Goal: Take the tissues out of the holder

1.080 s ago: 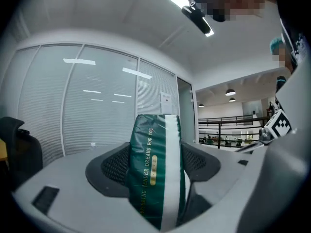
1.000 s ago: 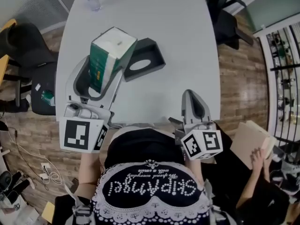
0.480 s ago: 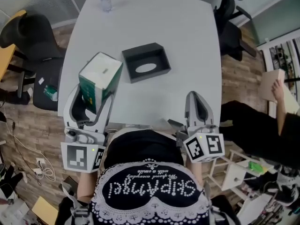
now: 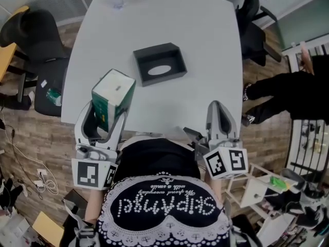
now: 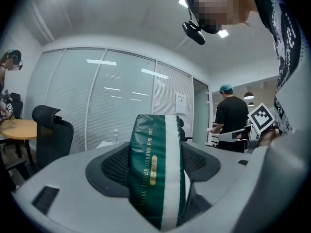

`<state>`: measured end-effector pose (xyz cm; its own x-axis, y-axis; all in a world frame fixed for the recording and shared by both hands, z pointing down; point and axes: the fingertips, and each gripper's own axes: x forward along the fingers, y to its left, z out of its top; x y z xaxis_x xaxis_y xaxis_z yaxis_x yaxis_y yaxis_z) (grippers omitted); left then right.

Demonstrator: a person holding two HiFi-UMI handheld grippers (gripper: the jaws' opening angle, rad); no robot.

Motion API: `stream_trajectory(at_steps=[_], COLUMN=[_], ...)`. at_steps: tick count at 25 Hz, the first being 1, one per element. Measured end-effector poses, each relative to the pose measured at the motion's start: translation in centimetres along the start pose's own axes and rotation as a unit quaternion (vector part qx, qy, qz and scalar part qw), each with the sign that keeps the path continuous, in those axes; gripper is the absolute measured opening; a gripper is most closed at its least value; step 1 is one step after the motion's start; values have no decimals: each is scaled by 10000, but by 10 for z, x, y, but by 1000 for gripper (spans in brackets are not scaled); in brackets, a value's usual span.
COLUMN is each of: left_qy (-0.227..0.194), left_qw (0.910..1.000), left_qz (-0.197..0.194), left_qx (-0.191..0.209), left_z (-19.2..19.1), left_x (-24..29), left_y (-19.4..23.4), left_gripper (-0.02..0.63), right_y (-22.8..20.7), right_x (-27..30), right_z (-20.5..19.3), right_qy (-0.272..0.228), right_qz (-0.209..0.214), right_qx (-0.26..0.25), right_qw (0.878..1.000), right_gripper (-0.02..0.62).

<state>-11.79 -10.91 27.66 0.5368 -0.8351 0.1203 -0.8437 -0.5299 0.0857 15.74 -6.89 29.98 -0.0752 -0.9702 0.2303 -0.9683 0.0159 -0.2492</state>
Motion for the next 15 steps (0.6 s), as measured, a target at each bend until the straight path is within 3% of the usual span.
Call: stream_trajectory(at_steps=[4,15], left_qy=[157,-31], left_qw=[9997,9999], left_qz=[-54,-135], left_qx=[-156,-64], left_z=[-11,4], left_x=[3,11], left_y=[-4,-7], left_gripper=[339,339], right_y=[-4,-29], right_x=[-2,-13], right_z=[-2,-1], right_qy=[33,12], right_qz=[-64,-399], right_qx=[-20,-32], right_qw=[10000,9992], right_gripper=[34,34])
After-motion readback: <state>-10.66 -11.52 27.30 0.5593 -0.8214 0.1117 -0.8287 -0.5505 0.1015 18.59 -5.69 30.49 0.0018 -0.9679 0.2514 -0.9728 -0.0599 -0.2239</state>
